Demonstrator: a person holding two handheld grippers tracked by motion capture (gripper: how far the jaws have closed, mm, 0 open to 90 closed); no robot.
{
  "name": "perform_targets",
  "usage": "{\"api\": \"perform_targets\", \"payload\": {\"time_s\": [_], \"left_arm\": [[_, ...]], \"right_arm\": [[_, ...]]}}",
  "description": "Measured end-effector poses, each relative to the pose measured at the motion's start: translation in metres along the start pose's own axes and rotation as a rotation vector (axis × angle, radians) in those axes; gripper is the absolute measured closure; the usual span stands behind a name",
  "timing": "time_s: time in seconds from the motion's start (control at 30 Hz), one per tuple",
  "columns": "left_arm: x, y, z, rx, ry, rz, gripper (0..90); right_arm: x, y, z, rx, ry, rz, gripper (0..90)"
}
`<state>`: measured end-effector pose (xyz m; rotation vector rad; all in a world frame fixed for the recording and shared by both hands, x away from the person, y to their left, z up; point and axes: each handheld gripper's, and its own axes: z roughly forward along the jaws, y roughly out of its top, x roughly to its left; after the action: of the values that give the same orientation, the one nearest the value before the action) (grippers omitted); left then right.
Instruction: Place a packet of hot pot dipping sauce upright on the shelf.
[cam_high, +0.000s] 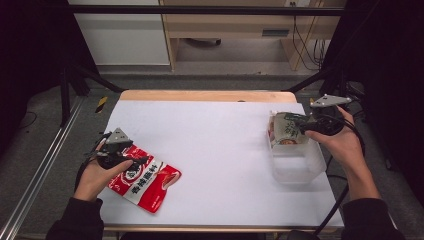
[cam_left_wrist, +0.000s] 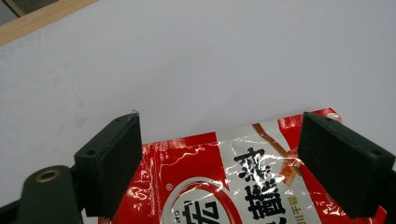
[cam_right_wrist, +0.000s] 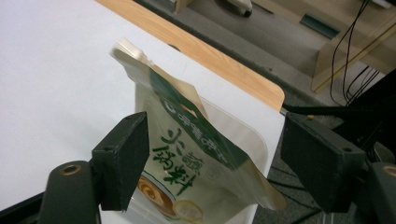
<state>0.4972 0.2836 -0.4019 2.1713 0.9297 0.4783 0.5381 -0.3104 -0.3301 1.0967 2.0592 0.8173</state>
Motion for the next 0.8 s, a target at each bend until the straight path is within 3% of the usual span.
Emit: {"api": "perform_targets", "payload": {"time_s": [0.43,0.8], "left_arm": [[0.003,-0.002,-0.002,-0.004,0.009,-0.006,13.3],[0.009,-0.007,-0.007,-0.008,0.032,-0.018,10.7]], "right_arm": [[0.032,0.024,-0.018,-0.084,0.025,-0.059,16.2],[0.079,0.037,-0.030,-0.151,0.087,-0.099,12.6]]}}
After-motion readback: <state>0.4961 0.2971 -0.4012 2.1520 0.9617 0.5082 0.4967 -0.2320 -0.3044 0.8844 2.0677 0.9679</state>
